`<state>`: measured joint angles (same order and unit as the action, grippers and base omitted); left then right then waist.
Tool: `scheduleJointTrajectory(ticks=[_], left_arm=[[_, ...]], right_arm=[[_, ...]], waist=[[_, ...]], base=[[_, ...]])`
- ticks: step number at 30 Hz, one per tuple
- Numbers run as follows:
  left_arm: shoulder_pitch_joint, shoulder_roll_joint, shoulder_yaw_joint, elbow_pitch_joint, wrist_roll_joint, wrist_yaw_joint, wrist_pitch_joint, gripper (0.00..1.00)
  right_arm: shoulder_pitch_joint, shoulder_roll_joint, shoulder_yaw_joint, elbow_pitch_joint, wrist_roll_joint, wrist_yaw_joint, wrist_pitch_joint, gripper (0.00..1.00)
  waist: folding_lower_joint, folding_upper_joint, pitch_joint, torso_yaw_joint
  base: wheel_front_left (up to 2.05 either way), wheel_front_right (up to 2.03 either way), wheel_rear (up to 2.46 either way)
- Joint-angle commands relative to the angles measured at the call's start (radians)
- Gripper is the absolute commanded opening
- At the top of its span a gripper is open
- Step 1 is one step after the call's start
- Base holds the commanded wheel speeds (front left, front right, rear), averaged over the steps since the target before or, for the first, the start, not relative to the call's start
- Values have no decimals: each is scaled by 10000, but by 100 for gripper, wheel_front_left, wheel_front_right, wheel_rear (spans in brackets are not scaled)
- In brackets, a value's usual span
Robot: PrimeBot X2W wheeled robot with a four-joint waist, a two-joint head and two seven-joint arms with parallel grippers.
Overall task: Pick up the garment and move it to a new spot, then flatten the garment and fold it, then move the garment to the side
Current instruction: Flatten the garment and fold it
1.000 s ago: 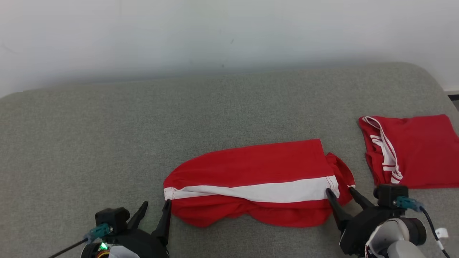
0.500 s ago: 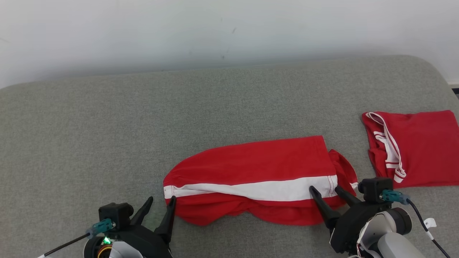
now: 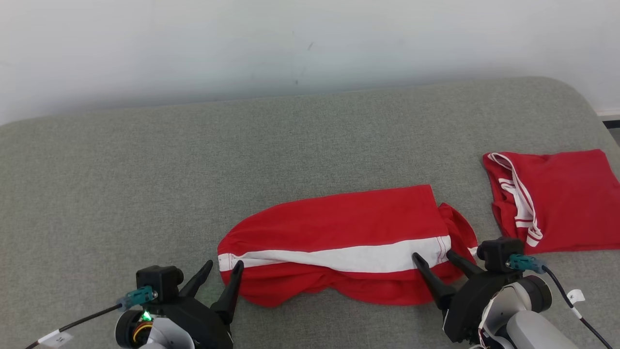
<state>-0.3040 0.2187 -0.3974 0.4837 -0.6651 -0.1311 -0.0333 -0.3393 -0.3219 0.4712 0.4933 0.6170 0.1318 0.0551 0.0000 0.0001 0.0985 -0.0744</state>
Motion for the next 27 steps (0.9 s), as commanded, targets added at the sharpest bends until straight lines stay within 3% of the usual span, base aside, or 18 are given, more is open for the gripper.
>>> scheduleJointTrajectory(ticks=[1, 8, 20, 21, 22, 23, 24, 25, 26, 27], left_arm=[[-135, 104, -102, -22, -131, 12, 35, 100], [-344, 263, -471, 14, -765, 12, 185, 100], [-854, 62, -570, 692, -1089, 26, 307, 97], [-865, 71, -587, 700, -1110, 25, 281, 55], [-872, 91, -610, 706, -1114, 24, 249, 46], [-868, 106, -629, 708, -1111, 23, 236, 19], [-854, 126, -648, 695, -1084, 21, 223, 0], [-841, 150, -663, 679, -1085, 20, 198, 0], [-821, 171, -679, 660, -1095, 20, 170, 0], [-802, 202, -684, 632, -1059, 19, 126, 0]], right_arm=[[-119, -81, 135, 24, 105, -27, -76, 100], [-271, -148, 430, 165, 300, -27, -211, 100], [-496, -223, 756, 307, 491, -27, -418, 100], [-495, -232, 778, 323, 493, -27, -438, 100], [-491, -242, 794, 340, 490, -27, -454, 100], [-493, -253, 816, 350, 495, -27, -472, 100], [-500, -251, 848, 340, 507, -27, -474, 96], [-504, -254, 876, 326, 525, -27, -496, 55], [-513, -274, 939, 279, 517, -27, -519, 28], [-534, -326, 1009, 198, 467, -27, -614, 13]], waist=[[0, -1, 10, 23], [0, -1, 77, 75], [0, -1, 218, 41], [0, -1, 214, 39], [0, -1, 207, 41], [0, -1, 199, 46], [0, -1, 188, 53], [0, -1, 178, 62], [0, -1, 169, 72], [0, -1, 163, 86]], base=[[0, 0, 0], [0, 0, 0], [0, 0, 0], [0, 0, 0], [0, 0, 0], [0, 0, 0], [0, 0, 0], [0, 0, 0], [0, 0, 0], [0, 0, 0]])
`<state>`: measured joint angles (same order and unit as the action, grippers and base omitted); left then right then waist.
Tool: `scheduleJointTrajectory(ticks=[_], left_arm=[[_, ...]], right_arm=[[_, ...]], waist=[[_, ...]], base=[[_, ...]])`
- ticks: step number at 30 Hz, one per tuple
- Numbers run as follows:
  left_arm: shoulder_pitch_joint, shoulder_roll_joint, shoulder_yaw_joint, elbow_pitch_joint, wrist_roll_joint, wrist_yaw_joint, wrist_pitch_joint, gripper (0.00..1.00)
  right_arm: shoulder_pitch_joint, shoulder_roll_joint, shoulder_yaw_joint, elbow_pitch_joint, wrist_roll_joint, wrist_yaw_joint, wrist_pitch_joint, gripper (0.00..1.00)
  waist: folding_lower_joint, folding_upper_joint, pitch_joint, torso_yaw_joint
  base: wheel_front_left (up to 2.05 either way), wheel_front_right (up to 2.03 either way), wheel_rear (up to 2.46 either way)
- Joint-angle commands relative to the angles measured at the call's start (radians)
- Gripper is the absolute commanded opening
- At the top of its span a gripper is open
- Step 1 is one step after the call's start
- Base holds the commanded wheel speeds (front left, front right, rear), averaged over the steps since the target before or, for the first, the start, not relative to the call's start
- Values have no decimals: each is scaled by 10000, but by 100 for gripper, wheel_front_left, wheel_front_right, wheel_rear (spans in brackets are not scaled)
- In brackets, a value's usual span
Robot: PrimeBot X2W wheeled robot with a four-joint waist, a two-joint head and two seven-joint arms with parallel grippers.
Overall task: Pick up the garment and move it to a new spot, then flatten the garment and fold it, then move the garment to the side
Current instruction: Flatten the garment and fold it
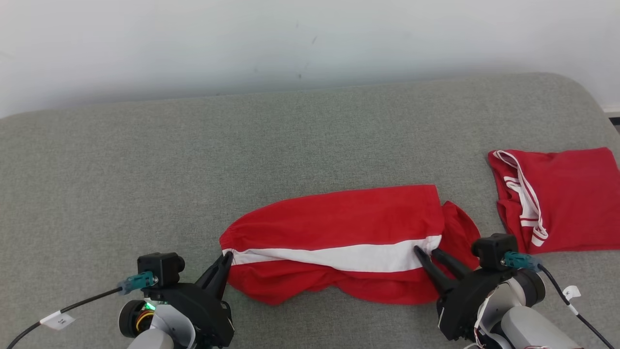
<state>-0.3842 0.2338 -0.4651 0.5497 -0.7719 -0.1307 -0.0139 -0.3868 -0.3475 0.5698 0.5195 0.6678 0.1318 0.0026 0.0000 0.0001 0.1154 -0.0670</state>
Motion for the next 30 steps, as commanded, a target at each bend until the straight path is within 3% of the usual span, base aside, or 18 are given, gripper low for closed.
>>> scheduleJointTrajectory(ticks=[1, 10, 16, 21, 24, 30], left_arm=[[25, 63, -15, -51, 58, 22, -115, 0], [254, -95, 79, -662, -248, 30, -445, 0], [-474, 94, 424, -1758, -838, 18, -176, 0], [-1597, 276, 629, -2509, -1472, 15, 780, 0], [-2603, 524, 924, -2660, -1812, 79, 1434, 0], [-5489, 1061, 1482, -2775, -1848, 514, 2519, 0]], right_arm=[[-54, -104, 33, -100, -21, -27, -145, 0], [-166, -461, -194, -787, 148, -27, -773, 0], [-1034, -771, -592, -1825, 464, -27, -951, 0], [-2572, -927, -577, -2347, 592, -27, -406, 0], [-3975, -1220, -171, -2274, -37, -27, 75, 0], [-6897, -342, -819, -1386, 1303, -27, 601, 0]], waist=[[0, -1, -11, 30], [0, -1, -37, 86], [0, -1, 143, -28], [0, -1, 754, -288], [0, -1, 1460, -556], [0, -1, 3480, -1064]], base=[[0, 0, 0], [0, 0, 0], [0, 0, 0], [0, 0, 0], [0, 0, 0], [0, 0, 0]])
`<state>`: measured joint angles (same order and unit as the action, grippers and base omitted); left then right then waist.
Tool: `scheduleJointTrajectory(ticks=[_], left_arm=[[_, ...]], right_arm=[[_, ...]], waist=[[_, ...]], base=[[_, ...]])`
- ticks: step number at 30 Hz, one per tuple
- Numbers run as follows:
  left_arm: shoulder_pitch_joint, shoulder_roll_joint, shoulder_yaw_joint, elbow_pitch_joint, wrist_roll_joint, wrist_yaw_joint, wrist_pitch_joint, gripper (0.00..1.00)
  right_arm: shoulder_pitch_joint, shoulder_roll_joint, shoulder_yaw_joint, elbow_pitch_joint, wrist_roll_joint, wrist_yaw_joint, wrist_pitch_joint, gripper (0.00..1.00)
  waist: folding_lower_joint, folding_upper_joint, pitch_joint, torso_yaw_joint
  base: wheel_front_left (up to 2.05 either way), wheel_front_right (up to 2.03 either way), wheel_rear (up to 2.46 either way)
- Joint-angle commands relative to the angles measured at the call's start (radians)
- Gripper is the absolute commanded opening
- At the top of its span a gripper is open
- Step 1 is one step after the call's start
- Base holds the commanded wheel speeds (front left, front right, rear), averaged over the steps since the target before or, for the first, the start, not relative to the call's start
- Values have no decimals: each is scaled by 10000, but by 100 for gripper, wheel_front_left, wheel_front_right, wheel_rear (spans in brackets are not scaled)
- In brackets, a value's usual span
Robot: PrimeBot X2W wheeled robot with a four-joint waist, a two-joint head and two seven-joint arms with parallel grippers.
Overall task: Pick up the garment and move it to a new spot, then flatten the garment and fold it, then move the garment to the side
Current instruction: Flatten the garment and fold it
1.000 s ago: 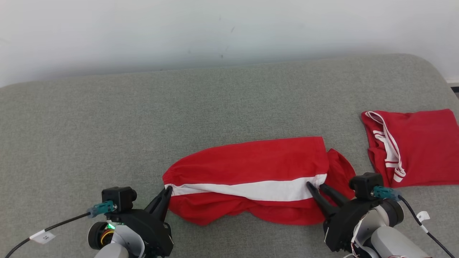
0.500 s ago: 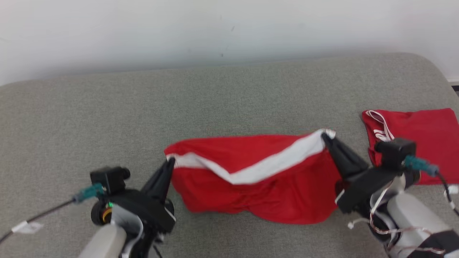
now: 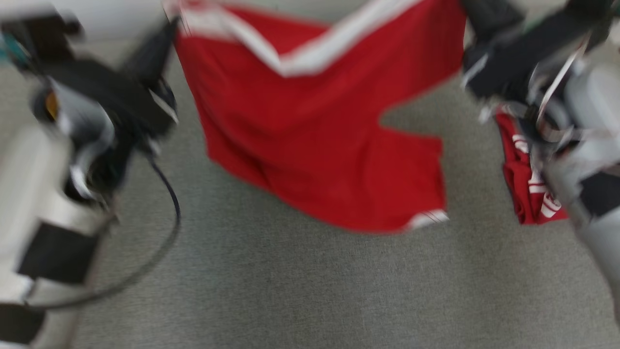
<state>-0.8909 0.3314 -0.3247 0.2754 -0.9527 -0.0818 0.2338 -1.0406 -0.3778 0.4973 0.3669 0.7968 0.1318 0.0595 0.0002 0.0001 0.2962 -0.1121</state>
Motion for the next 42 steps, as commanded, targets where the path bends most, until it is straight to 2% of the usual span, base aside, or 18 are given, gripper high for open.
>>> scheduleJointTrajectory(ticks=[1, 2, 6, 11, 14, 19, 25, 30, 34, 39, 42], left_arm=[[-909, 248, 123, -37, 153, 88, 144, 0], [-909, 248, 123, -37, 153, 88, 144, 0], [-2944, 641, 442, 11, 630, 300, 164, 0], [-5103, 970, 981, 71, 1222, 629, -487, 0], [-6095, 939, 1275, 63, 1418, 782, -1089, 0], [-6733, 793, 1512, 391, 1367, 430, -1913, 0], [-5693, 675, 1268, 1133, 1078, -87, -2200, 0], [-4225, 650, 845, 1395, 703, -376, -2206, 0], [-2870, 772, 680, 1337, 217, -457, -2159, 0], [-834, 842, 219, 1128, -388, -491, -1714, 0], [262, 903, -4, 885, -735, -475, -1481, 0]], right_arm=[[-831, 84, -147, 354, 84, -27, 115, 0], [-831, 84, -147, 354, 84, -27, 115, 0], [-2909, 395, -245, 1027, -228, -27, 17, 0], [-4847, 701, -947, 1639, -636, -27, -952, 0], [-5734, 798, -1552, 1999, -998, -27, -1779, 0], [-6213, 926, -2152, 2477, -1320, -30, -2523, 0], [-5269, 792, -1296, 2490, -991, -28, -2043, 0], [-4022, 345, -317, 1892, -411, -28, -1308, 0], [-2830, -325, 220, 1005, 92, -28, -594, 0], [-1058, -1320, 716, -241, 760, -28, 1089, 0], [-145, -2169, 934, -1132, 564, -28, 1981, 0]], waist=[[-2, -1, 2011, -705], [-2, -1, 2011, -705], [-2, -1, 3303, -1058], [-2, -1, 4363, -1429], [-2, -1, 4830, -1556], [-2, -1, 5250, -1573], [-2, -1, 5103, -1408], [-2, -1, 4360, -1204], [-2, -1, 3382, -989], [-2, -1, 1911, -666], [-2, -1, 1132, -540]], base=[[0, 0, 0], [0, 0, 0], [0, 0, 0], [0, 0, 0], [0, 0, 0], [0, 0, 0], [0, 0, 0], [0, 0, 0], [0, 0, 0], [0, 0, 0], [0, 0, 0]])
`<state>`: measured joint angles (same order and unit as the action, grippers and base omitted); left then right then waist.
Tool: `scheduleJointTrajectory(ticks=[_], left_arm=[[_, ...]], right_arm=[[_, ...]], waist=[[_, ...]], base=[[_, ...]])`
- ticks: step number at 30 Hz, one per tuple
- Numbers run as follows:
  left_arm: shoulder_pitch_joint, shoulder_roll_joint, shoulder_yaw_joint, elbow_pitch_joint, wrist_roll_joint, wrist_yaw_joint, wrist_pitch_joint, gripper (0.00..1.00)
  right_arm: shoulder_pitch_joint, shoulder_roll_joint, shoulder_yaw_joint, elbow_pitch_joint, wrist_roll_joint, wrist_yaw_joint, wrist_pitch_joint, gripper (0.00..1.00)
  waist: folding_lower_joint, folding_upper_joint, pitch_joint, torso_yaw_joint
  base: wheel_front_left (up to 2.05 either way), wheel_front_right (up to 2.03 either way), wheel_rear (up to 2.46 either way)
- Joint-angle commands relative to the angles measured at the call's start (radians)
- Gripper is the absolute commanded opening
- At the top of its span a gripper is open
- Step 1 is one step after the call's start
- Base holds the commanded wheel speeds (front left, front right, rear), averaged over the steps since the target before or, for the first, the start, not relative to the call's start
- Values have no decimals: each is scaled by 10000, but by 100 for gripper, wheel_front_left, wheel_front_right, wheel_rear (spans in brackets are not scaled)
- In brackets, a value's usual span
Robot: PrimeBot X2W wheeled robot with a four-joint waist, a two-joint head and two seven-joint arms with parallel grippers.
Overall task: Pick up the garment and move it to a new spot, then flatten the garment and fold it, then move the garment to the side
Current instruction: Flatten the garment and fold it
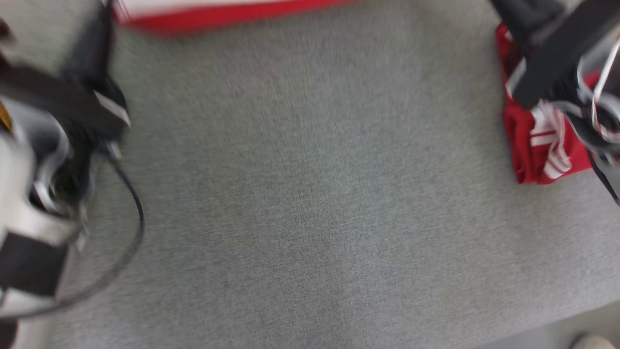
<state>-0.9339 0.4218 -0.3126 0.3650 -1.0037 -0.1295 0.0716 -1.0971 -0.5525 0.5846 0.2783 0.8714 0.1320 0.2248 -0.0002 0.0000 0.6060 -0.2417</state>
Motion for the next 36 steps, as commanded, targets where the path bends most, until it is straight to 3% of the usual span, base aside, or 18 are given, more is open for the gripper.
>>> scheduleJointTrajectory(ticks=[1, 8, 17, 22, 25, 30, 34, 36], left_arm=[[1017, 13, -189, -65, -299, 2, 175, 0], [3068, 129, -562, -494, -354, 119, 150, 0], [6574, -139, -590, -2078, -605, 1326, -583, 0], [8275, -112, -889, -3076, -536, 2042, -555, 0], [9049, 187, -1235, -3457, -131, 2459, -402, 0], [10061, 229, -1484, -4238, -283, 2883, -164, 0], [10092, -57, -1396, -4543, -570, 2709, -385, 0], [9876, -258, -1352, -4543, -721, 2575, -491, 0]], right_arm=[[730, -644, 90, -457, -303, -30, 576, 0], [2787, -1331, -69, -1801, 130, -30, 2520, 0], [6773, -1661, -1222, -3780, 474, -30, 5069, 0], [9031, -1315, -2358, -4815, 236, -29, 6405, 0], [10296, -1110, -2981, -5198, -79, -30, 7275, 0], [12336, -220, -4493, -6197, -475, -29, 8704, 0], [12073, 391, -5063, -6894, -1113, -29, 8300, 0], [11634, 366, -5072, -6928, -1388, -29, 8025, 0]], waist=[[2, 0, -2230, 785], [2, 0, -3659, 891], [2, 0, -4881, 1151], [2, 0, -5067, 1290], [2, 0, -5144, 1385], [2, 0, -5107, 1664], [2, 0, -4945, 1778], [2, 0, -4839, 1861]], base=[[0, 0, 0], [0, 0, 0], [0, 0, 0], [0, 0, 0], [0, 0, 0], [0, 0, 0], [0, 0, 0], [0, 0, 0]])
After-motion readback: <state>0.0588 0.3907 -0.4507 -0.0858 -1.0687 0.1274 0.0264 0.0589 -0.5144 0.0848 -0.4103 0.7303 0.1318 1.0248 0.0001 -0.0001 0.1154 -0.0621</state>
